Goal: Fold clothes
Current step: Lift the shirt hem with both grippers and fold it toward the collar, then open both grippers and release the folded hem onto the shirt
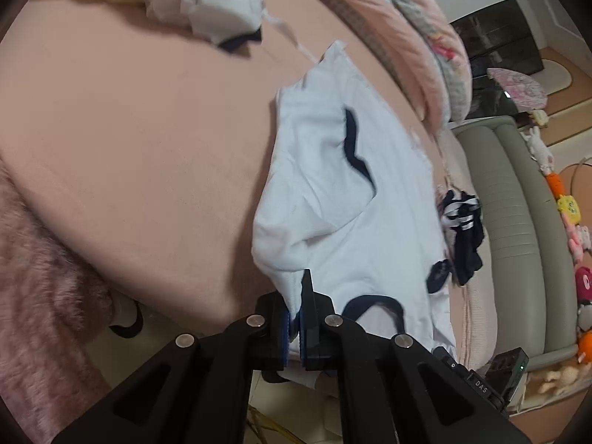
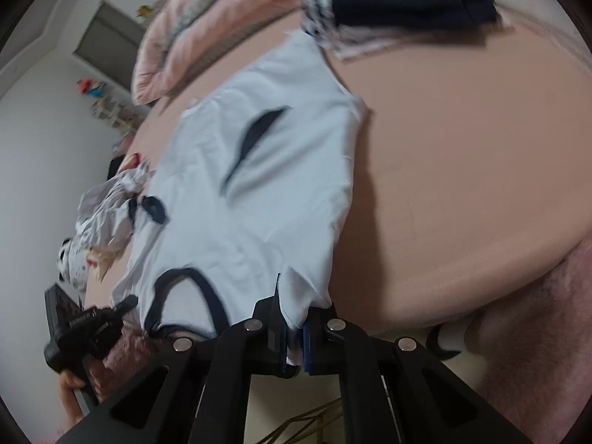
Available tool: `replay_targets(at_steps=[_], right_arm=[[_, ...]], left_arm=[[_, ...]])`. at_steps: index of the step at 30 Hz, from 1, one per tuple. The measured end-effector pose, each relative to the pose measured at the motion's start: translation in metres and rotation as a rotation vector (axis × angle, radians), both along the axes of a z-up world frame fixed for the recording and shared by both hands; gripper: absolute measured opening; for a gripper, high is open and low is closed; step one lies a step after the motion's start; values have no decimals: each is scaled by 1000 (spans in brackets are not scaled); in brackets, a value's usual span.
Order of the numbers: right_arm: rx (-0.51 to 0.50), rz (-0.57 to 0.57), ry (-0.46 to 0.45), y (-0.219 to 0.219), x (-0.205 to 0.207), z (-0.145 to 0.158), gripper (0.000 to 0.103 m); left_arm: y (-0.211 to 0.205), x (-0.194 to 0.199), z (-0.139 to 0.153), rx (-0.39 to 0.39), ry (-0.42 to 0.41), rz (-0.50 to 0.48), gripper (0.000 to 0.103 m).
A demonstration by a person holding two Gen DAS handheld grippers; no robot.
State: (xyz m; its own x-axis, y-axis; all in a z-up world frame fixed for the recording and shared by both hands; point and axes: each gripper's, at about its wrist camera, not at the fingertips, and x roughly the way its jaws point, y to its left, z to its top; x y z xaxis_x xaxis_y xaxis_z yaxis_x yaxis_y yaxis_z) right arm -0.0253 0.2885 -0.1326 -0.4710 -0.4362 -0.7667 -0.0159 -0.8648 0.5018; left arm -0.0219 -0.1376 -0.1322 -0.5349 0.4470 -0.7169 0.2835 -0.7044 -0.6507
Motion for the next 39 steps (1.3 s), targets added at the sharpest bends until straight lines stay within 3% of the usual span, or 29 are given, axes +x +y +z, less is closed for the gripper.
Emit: replay_targets(at_steps=[4,8,12,19,22,25,29,30,32,33,34,36,39], right_arm=[[-17,12,65,2,5,20,4],[-56,18,100,5,-15,33,4],[-105,29,109,7,-41,45,4],[-32,33,180,-1,-111,66,4],[6,6,180,-1,-151,64,4],[49,-16,120,2,-186,42,6],[108,-28,40,5,-223,12,6],[114,-26,29,5,-230,8,6],[121,-21,16,6,-241,2,6],[115,-20,17,7,-244,2,6],[83,-23,24,9,-246,4,7],[-38,-34,47,17,-246,11,10],[-102,-61,75,25,-241,28,35]], left_arm=[[-1,2,18,33,18,-53,2],[-3,-19,27,115,17,-101,2],[-6,-46,42,141,34,-109,2],[-11,-133,51,122,86,-149,2],[-11,-174,40,105,77,-148,2],[-20,-205,20,103,57,-113,3],[-23,-244,-9,201,18,-121,4],[-22,-253,-13,211,11,-139,9],[-21,-267,-17,201,-6,-173,42],[-20,-271,-17,189,-14,-186,75],[-21,-274,-15,180,-10,-192,92],[-24,-271,-2,147,29,-195,92],[-20,-259,22,-24,84,-215,92]])
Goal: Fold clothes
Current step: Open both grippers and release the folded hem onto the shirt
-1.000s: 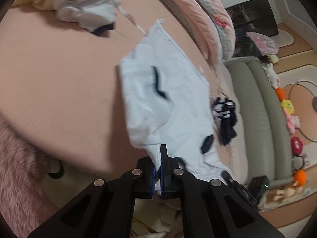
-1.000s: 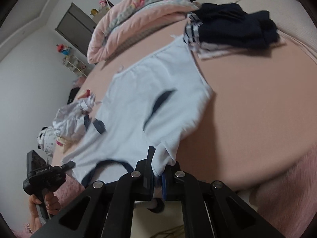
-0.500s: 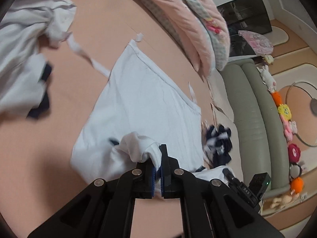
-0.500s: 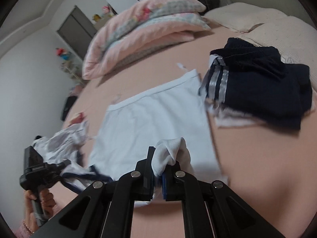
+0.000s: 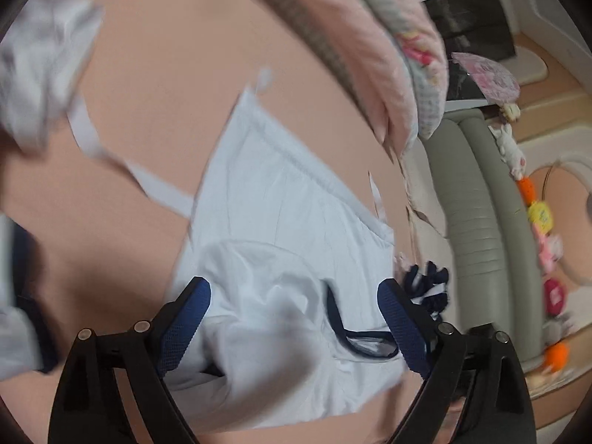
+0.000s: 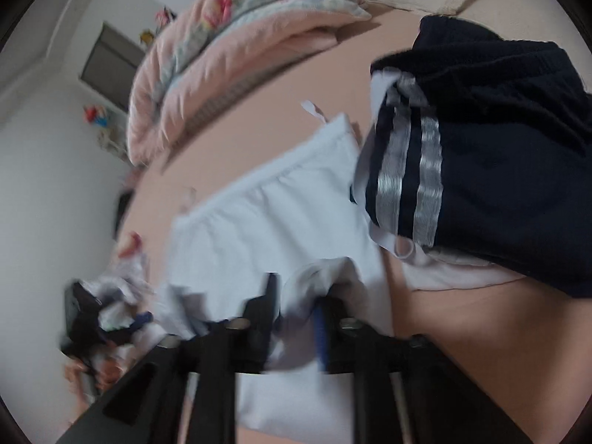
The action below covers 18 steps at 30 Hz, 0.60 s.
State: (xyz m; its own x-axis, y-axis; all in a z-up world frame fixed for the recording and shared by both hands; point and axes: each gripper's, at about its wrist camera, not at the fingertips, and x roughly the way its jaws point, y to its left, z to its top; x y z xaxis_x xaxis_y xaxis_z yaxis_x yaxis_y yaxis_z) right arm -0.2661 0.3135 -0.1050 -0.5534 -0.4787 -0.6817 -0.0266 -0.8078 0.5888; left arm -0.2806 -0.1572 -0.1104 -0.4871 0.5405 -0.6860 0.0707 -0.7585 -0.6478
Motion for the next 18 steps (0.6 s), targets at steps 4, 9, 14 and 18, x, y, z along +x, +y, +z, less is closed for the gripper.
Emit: replay_targets(at_steps=[4,9,14,18], right_arm=[[208,7,83,-11,25,23,35],[404,-16,12,-19,70,-1,35],[288,-109,-94,3,98,-42,45],[177,-92,-89,7,94,-51,51]], left_arm=[[24,28,4,-305,2,-93,92],[6,79,-14,-308,14,67,91],[-2,90,-42,-143,-44,72,91],[11,86,-37,-165,19,27,41]])
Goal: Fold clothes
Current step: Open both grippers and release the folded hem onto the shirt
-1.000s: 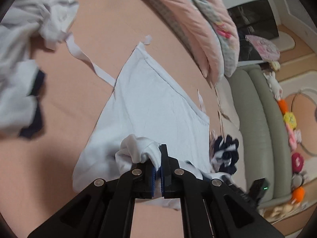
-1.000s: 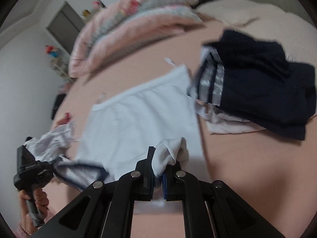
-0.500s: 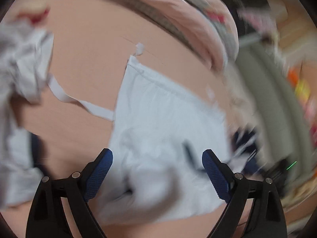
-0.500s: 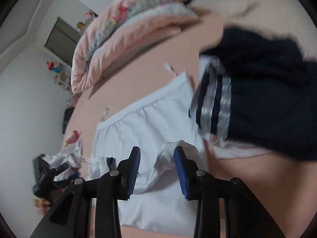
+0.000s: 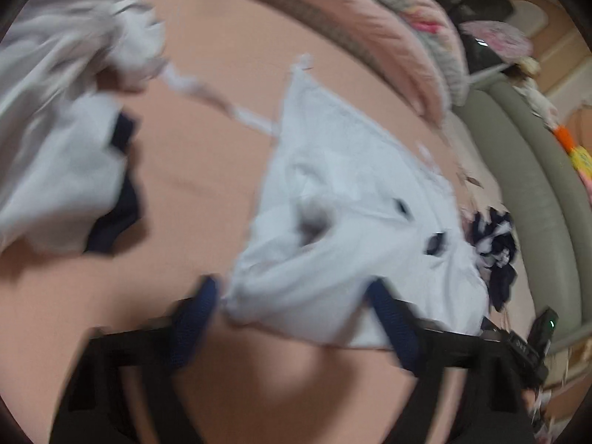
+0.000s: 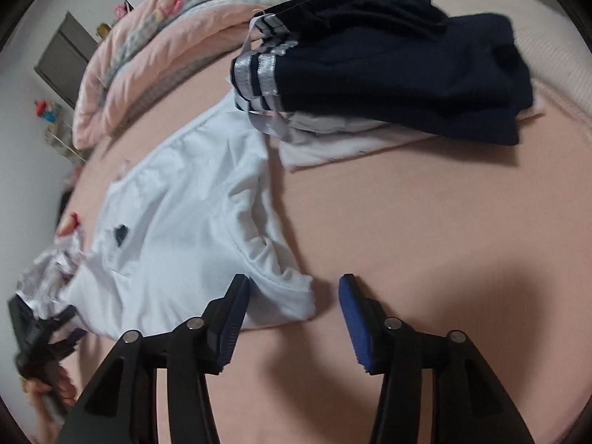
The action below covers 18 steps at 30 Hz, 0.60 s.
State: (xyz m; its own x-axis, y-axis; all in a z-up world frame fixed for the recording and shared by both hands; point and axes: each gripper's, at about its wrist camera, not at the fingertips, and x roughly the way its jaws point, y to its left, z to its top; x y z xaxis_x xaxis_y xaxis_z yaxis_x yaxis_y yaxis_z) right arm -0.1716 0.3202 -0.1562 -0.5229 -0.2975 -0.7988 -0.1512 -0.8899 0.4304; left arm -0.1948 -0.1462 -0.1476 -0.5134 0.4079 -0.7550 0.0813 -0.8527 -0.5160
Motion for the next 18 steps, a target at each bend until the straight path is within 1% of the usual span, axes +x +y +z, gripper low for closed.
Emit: replay_targets(at_steps=[1,2,3,4,6,8,10,12,16,18], right_arm=[[-18,17,4,-2,1,0,51],[-35,34,7,-4,2,0,51],[-53,50,11,-7,3,0,49],[-47,60,18,-8,5,0,39],[-25,77,15,-10,6,-3,14],[-28,81,37,-9,3,5,12],[-36,92,85,-8,8,21,12],[-38,126,130,-10,11,38,12],[-91,125,133,-13,18,49,11],[-124,114,140,-12,27,53,11]], left_arm=[[3,-1,1,-16,-1,0,34],[2,1,2,-9,-2,8,31],[-1,3,2,5,-3,19,28],[-3,5,3,18,-4,29,24],[-7,9,7,34,-9,43,21],[-7,13,17,31,-13,38,19],[-5,20,28,34,-9,21,18],[-2,29,38,37,0,1,18],[3,46,50,24,-9,-24,17],[1,54,53,35,-19,-26,17]])
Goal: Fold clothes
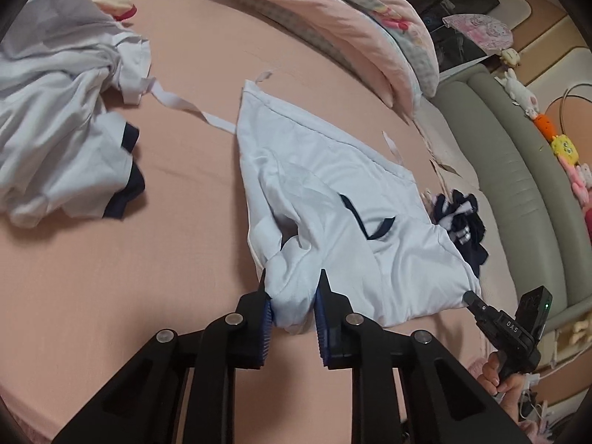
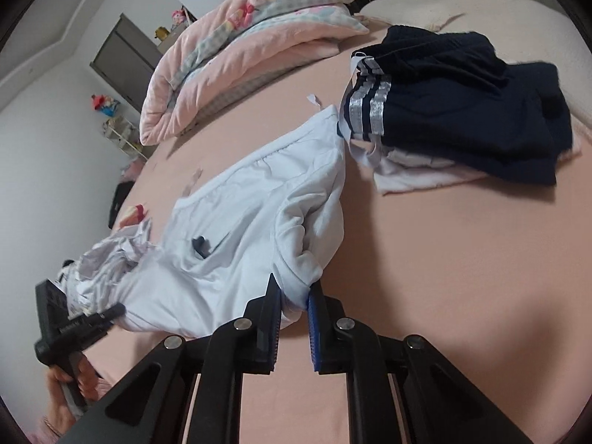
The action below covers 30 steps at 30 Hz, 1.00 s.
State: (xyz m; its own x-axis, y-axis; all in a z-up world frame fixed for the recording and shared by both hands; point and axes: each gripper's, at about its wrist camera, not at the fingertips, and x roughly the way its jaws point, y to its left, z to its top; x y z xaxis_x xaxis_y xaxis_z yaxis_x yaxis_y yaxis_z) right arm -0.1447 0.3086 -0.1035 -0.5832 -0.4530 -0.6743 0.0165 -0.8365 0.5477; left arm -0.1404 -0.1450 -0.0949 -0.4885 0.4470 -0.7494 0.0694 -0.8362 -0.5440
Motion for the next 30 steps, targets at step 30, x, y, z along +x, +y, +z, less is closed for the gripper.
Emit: replay_targets(at_steps=[30], right_arm=[[520,236,27,-76,-43,23,48]], left_arm=[[38,-40,0,-536,133,-343,43]])
